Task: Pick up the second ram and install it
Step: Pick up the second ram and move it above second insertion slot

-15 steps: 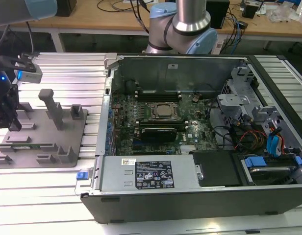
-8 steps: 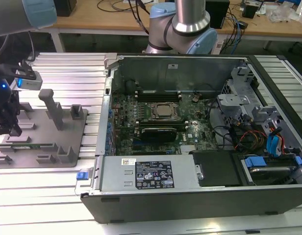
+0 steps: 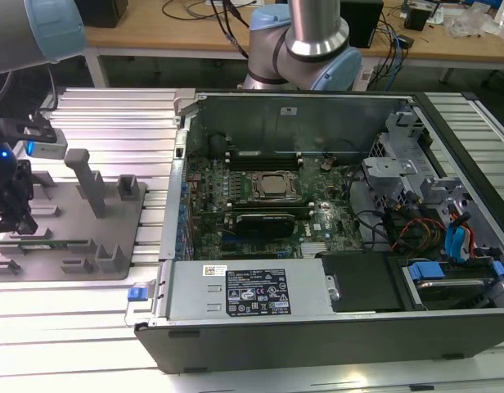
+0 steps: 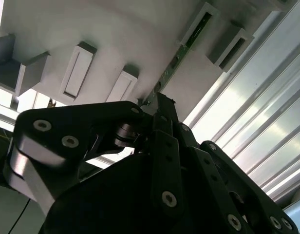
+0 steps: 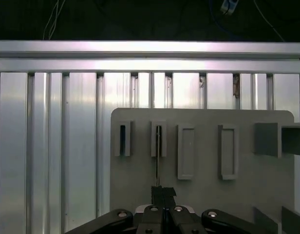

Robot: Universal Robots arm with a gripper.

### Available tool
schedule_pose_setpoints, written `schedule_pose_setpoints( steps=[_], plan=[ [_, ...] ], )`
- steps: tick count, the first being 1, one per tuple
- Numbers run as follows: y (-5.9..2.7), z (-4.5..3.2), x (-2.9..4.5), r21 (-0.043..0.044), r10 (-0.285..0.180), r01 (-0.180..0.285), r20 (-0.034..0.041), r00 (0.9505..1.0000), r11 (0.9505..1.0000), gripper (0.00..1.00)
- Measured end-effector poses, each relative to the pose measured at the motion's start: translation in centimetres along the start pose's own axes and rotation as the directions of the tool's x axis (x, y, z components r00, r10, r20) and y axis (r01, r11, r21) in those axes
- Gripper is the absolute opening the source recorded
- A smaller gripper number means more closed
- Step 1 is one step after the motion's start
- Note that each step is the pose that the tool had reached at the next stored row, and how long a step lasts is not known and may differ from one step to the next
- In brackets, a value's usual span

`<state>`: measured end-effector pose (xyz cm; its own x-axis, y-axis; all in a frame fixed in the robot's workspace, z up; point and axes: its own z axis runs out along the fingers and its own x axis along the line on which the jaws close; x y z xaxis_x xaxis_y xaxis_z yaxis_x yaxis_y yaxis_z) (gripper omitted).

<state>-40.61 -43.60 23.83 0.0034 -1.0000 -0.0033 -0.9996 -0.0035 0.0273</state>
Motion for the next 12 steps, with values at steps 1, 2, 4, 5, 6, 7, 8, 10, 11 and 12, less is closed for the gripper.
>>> schedule_pose_setpoints(
  steps=[1,2,4,5,6,7,8,10,11,12],
  plan=[
    [0.07,0.1,0.01,0.0016,0.0,0.0,0.0,1.0,1.0,0.08],
    [0.15,0.2,0.02,0.0031,0.0,0.0,0.0,1.0,1.0,0.08],
    [0.51,0.75,0.07,0.0162,0.0,0.0,0.0,1.0,0.9999,0.08],
    [0.74,0.98,0.07,0.0259,0.0,0.0,0.0,1.0,0.9997,0.08],
    [0.96,1.17,0.07,0.0359,0.0,0.0,-0.0002,1.0,0.9994,0.08],
    [0.99,1.21,0.07,0.0388,0.0,0.0,-0.0001,1.0,0.9992,0.08],
    [0.99,1.21,0.07,0.0389,0.0,0.0,-0.0002,1.0,0.9992,0.08],
    [1.0,1.21,0.07,0.039,0.0,0.0,-0.0001,1.0,0.9992,0.08],
    [1.0,1.21,0.07,0.0392,0.0,0.0,-0.0001,1.0,0.9992,0.08],
    [1.0,1.21,0.07,0.0393,0.0,0.0,-0.0001,1.0,0.9992,0.09]
  ],
)
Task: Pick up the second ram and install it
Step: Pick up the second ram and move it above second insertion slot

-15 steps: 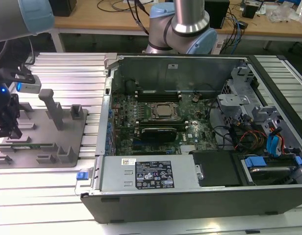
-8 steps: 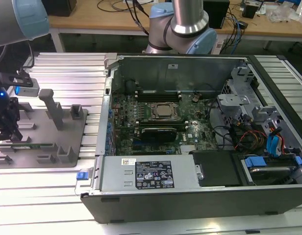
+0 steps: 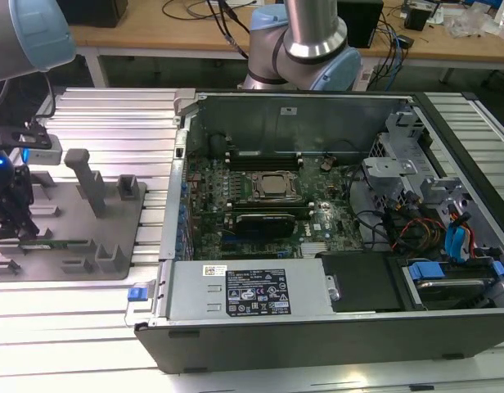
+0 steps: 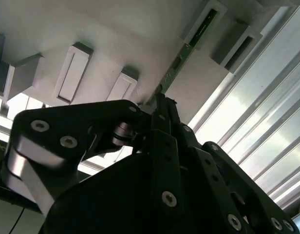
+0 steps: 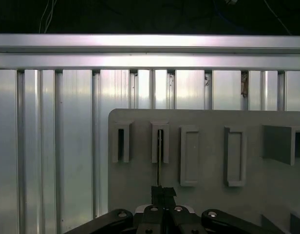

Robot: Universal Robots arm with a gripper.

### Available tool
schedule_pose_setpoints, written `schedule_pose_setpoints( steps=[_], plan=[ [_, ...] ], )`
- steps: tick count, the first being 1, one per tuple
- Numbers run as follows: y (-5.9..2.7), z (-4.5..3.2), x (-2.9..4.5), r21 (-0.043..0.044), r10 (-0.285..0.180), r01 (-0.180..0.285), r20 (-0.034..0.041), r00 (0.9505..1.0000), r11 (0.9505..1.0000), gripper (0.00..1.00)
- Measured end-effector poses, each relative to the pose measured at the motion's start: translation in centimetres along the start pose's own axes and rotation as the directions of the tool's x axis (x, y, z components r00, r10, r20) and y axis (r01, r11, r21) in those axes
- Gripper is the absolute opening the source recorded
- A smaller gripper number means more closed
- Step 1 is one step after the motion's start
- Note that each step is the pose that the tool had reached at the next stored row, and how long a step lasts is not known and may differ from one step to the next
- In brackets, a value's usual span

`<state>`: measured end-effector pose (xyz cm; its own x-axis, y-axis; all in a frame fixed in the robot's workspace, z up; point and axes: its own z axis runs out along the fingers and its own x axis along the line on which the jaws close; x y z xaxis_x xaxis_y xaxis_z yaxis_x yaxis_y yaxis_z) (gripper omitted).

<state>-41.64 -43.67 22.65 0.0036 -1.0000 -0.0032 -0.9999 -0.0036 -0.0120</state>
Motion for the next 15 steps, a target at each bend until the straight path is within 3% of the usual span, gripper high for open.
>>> schedule_pose_setpoints(
  steps=[1,2,4,6,11,15],
  plan=[
    [0.0,0.0,0.0,0.0,0.0,0.0,0.0,1.0,1.0,0.21],
    [0.0,0.0,0.0,0.0001,0.0,0.0,0.0,1.0,1.0,0.21],
    [0.0,0.0,0.0,0.0003,0.0,0.0,0.0,1.0,1.0,0.34],
    [0.01,0.2,0.01,0.0002,0.0,0.0,-0.0001,1.0,1.0,0.34],
    [0.1,1.64,0.01,0.0002,0.0,0.0,-0.0004,1.0,1.0,0.34],
    [0.12,2.0,0.01,0.0,0.0,0.0,-0.0031,1.0,1.0,0.34]
  ],
)
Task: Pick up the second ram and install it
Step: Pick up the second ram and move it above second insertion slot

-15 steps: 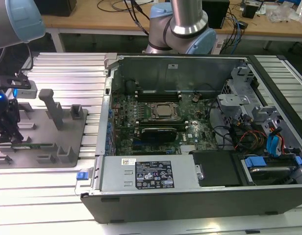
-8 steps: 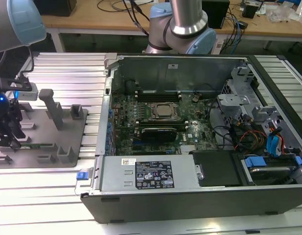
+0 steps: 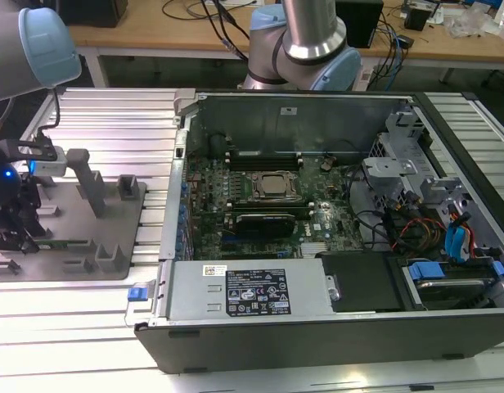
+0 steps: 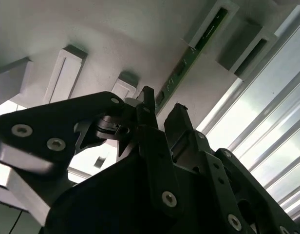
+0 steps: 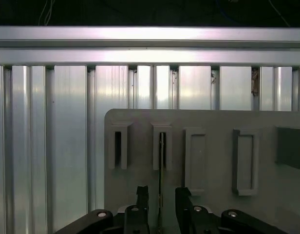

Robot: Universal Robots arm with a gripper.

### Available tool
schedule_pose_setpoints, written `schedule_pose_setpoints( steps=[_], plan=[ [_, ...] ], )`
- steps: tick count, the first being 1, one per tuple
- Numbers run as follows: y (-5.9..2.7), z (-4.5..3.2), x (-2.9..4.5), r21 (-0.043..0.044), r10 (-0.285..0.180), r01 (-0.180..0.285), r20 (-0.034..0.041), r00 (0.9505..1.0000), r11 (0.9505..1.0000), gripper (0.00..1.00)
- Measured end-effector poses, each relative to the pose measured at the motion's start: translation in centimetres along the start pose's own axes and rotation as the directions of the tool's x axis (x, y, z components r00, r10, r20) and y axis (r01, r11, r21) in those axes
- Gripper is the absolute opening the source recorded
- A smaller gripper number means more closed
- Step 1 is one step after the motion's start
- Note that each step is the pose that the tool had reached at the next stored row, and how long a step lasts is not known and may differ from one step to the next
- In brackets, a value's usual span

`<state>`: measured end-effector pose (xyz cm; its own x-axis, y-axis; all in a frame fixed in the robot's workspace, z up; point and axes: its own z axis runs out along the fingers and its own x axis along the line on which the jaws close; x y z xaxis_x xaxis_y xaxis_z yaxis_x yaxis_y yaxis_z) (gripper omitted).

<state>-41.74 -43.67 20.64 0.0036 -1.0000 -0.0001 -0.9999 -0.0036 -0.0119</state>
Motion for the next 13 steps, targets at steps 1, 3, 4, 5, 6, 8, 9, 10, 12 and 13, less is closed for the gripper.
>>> schedule_pose_setpoints(
  steps=[1,3,4,5,6,8,9,10,12,13],
  plan=[
    [0.0,0.01,0.0,0.0,0.0,0.0,0.0,1.0,1.0,0.34],
    [0.0,0.02,0.0,0.0002,0.0,0.0,0.0001,1.0,1.0,0.34],
    [0.0,0.02,0.0,0.0002,0.0,0.0,0.0001,1.0,1.0,0.34],
    [0.0,0.02,0.0,0.0002,0.0,0.0,0.0,1.0,1.0,0.34],
    [0.0,0.02,0.0,0.0002,0.0,0.0,0.0001,1.0,1.0,0.25],
    [0.0,0.03,0.0,0.0002,0.0,0.0,0.0001,1.0,1.0,0.25],
    [0.0,0.03,0.0,0.0002,0.0,0.0,0.0001,1.0,1.0,0.25],
    [0.0,0.03,0.0,0.0002,0.0,0.0,0.0001,1.0,1.0,0.24],
    [0.0,0.04,0.0,0.0002,0.0,0.0,0.0,1.0,1.0,0.09],
    [0.0,0.04,0.0,0.0001,0.0,0.0,0.0001,1.0,1.0,0.09]
  ],
)
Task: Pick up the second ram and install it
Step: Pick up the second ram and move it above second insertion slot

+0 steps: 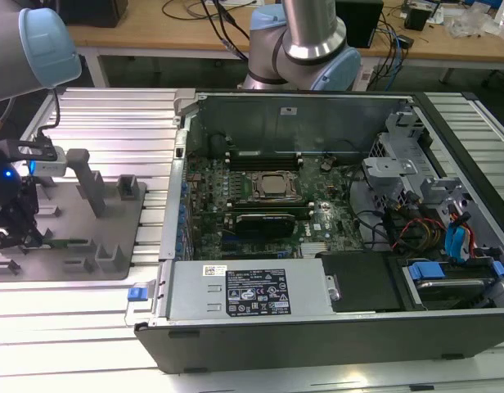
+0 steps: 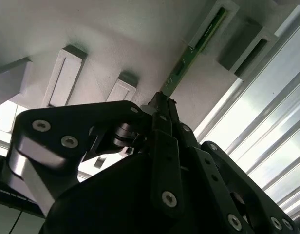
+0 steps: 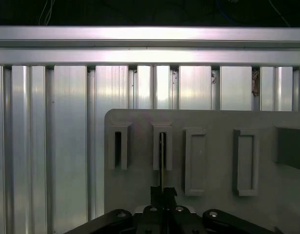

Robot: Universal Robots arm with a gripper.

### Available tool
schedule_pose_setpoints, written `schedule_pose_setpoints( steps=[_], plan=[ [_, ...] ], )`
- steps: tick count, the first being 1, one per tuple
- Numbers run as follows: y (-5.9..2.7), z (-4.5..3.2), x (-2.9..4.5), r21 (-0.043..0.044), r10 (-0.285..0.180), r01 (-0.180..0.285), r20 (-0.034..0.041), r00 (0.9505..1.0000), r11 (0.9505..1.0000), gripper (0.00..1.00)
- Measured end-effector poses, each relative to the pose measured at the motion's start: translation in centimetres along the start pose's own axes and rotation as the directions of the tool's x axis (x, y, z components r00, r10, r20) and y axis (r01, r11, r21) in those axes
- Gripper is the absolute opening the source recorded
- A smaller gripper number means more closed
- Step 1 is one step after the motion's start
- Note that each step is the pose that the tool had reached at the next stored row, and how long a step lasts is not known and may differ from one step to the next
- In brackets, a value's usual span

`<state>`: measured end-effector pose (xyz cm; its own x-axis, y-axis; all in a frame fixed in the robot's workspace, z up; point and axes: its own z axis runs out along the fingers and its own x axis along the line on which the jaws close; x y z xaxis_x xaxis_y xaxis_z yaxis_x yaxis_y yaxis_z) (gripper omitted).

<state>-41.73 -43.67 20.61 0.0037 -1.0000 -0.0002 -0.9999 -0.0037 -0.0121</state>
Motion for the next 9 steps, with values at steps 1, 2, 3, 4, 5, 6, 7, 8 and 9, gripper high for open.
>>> schedule_pose_setpoints(
  steps=[1,2,3,4,5,6,7,8,9],
  plan=[
    [0.0,0.01,0.0,0.0001,0.0,0.0,0.0,1.0,1.0,0.09],
    [0.0,0.01,0.0,0.0,0.0,0.0,0.0,1.0,1.0,0.09],
    [0.0,0.01,0.0,0.0,0.0,0.0,0.0,1.0,1.0,0.09],
    [0.0,0.01,0.0,0.0001,0.0,0.0,0.0,1.0,1.0,0.09],
    [0.0,0.01,0.0,0.0001,0.0,0.0,0.0,1.0,1.0,0.09],
    [0.0,0.01,0.0,0.0,0.002,-0.002,0.0,1.0,1.0,0.09],
    [0.0,0.01,0.0,0.0001,0.003,-0.003,0.0,1.0,1.0,0.09],
    [0.0,0.01,0.0,0.0001,0.003,-0.003,0.0,1.0,1.0,0.09],
    [0.0,0.0,0.0,0.0001,0.003,-0.003,0.0,1.0,1.0,0.09]
  ],
)
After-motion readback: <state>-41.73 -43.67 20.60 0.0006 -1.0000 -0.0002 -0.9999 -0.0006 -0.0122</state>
